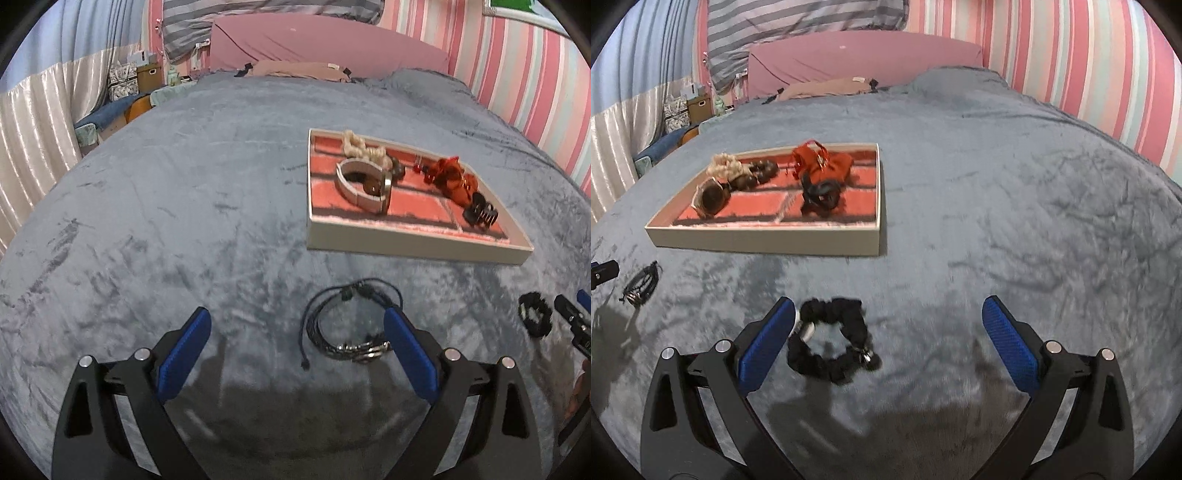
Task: Organize jewelry
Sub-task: 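Withdraw both tools from the tray toward the last two items, then grasp the black braided bracelet with left tool while right grasps the black scrunchie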
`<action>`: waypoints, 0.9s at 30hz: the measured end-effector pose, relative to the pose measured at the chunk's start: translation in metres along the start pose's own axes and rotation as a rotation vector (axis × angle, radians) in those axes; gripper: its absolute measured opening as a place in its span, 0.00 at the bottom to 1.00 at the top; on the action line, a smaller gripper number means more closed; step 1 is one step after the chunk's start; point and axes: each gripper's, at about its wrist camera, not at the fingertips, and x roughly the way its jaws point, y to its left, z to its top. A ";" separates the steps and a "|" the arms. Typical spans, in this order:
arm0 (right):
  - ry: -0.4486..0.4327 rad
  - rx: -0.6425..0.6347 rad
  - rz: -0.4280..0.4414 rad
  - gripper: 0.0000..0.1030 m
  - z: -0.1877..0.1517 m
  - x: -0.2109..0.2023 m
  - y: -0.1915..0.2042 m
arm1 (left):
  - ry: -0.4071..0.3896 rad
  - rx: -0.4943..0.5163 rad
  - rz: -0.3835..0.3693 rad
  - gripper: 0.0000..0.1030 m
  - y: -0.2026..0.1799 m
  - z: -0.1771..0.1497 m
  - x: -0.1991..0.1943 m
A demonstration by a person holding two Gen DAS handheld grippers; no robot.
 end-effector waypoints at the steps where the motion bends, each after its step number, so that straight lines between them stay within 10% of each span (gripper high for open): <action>1: 0.007 0.000 0.000 0.96 -0.002 0.002 -0.001 | 0.003 0.007 0.005 0.90 -0.001 -0.002 0.003; 14: 0.074 -0.025 0.007 0.86 -0.012 0.024 0.003 | 0.018 0.032 -0.010 0.89 -0.003 -0.007 0.027; 27: 0.113 -0.040 0.041 0.57 -0.016 0.035 0.007 | 0.025 -0.013 -0.051 0.53 0.009 -0.010 0.036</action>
